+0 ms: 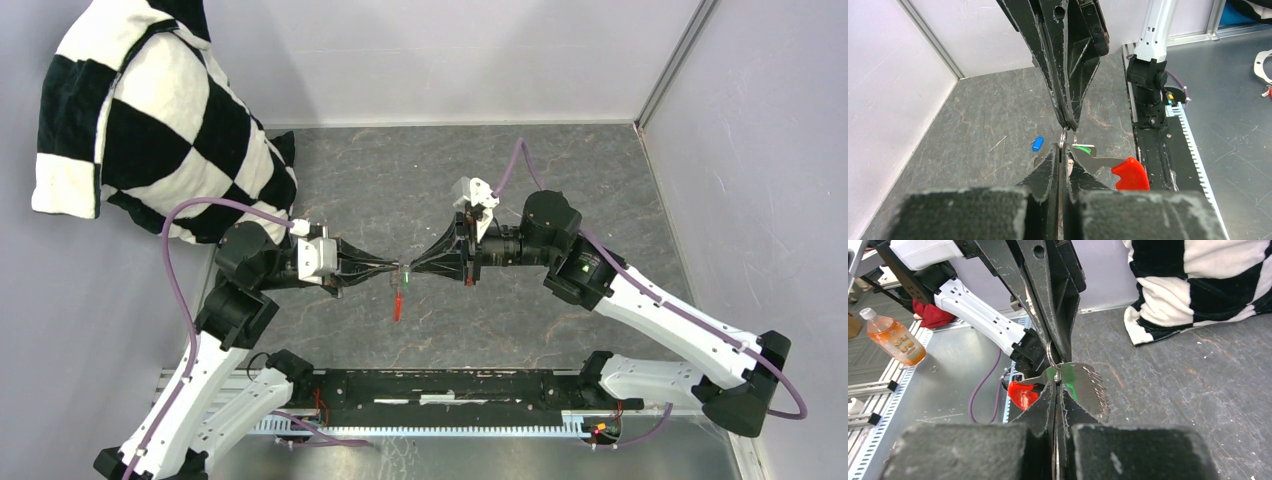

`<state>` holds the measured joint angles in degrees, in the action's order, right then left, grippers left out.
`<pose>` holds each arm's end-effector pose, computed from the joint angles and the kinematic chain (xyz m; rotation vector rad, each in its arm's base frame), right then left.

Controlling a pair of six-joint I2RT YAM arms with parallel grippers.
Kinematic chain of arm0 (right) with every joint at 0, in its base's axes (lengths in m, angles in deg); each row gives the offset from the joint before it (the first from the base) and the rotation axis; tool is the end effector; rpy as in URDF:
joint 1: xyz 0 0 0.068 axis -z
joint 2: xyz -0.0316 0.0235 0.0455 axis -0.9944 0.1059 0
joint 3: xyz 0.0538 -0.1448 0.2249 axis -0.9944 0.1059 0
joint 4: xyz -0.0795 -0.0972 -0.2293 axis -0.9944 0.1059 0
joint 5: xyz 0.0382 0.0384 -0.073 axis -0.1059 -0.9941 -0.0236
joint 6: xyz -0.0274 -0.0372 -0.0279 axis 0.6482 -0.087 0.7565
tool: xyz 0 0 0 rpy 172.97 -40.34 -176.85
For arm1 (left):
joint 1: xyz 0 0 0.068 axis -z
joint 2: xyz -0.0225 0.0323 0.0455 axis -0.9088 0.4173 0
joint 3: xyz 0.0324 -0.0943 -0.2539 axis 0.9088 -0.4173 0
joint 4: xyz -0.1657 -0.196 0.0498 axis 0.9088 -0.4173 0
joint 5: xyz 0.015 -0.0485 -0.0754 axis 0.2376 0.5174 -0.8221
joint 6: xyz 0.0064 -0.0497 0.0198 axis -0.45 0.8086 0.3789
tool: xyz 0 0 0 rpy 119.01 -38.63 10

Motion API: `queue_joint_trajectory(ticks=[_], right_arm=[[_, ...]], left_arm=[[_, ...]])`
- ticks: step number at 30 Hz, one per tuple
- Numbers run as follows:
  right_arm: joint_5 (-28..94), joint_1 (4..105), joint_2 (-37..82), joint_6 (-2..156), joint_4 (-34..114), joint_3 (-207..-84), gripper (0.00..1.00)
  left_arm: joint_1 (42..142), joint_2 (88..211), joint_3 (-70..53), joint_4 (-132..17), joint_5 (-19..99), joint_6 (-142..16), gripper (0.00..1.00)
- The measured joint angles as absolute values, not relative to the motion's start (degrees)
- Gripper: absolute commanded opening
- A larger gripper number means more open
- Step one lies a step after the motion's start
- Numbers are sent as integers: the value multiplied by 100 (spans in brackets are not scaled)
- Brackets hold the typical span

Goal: Put the keys on the keyring
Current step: Adjust the key on the keyring.

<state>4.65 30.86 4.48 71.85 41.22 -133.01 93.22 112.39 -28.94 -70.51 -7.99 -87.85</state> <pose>0.1318 0.2102 0.4067 -1.0965 1.3924 1.3520 0.1015 -0.0871 0.3972 1.2381 1.0481 -0.9430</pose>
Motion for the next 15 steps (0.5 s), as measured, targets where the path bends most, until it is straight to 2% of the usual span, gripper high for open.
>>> queue_joint_trajectory(ticks=[9,15], right_arm=[[82,3176,627,6982,3867,-13281,0],[-64,3180,817,6962,3847,-13285,7]], left_arm=[[9304,11261,-2894,-7062,-904,-8780,2],[9306,11282,-2892,-7029,-1050,-8761,2]])
